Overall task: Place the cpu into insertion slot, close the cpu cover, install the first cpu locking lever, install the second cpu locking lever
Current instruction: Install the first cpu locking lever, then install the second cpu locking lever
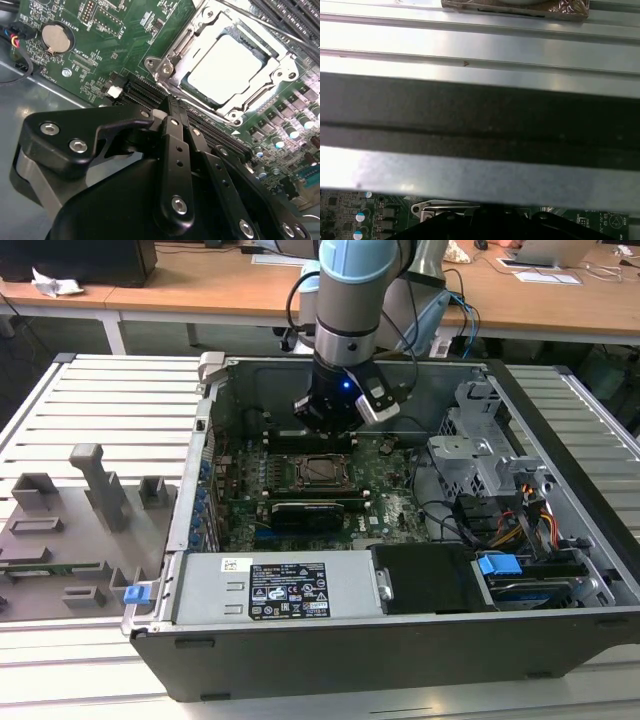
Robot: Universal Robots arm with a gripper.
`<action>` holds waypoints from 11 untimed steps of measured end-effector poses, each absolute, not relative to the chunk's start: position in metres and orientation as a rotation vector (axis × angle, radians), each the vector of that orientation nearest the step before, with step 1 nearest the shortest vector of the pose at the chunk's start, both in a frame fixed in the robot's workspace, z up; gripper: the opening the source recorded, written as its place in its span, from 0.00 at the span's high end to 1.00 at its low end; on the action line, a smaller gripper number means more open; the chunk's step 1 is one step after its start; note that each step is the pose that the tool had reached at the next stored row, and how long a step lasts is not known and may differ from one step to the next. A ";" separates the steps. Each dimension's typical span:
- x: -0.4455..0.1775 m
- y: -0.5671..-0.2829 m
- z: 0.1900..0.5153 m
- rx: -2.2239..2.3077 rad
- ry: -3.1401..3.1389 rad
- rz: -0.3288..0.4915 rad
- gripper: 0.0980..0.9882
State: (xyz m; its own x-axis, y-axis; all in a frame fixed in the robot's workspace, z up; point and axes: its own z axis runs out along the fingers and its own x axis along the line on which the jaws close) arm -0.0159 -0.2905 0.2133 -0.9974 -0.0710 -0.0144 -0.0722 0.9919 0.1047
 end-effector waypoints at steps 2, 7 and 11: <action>-0.016 -0.292 0.213 -0.112 3.125 0.165 0.99; -0.016 -0.294 0.213 -0.112 3.125 0.165 0.99; -0.016 -0.296 0.213 -0.112 3.125 0.165 0.99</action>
State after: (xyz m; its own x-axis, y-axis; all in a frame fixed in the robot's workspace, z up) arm -0.0157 -0.2959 0.2132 -0.9974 -0.0711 -0.0144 -0.0722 0.9919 0.1048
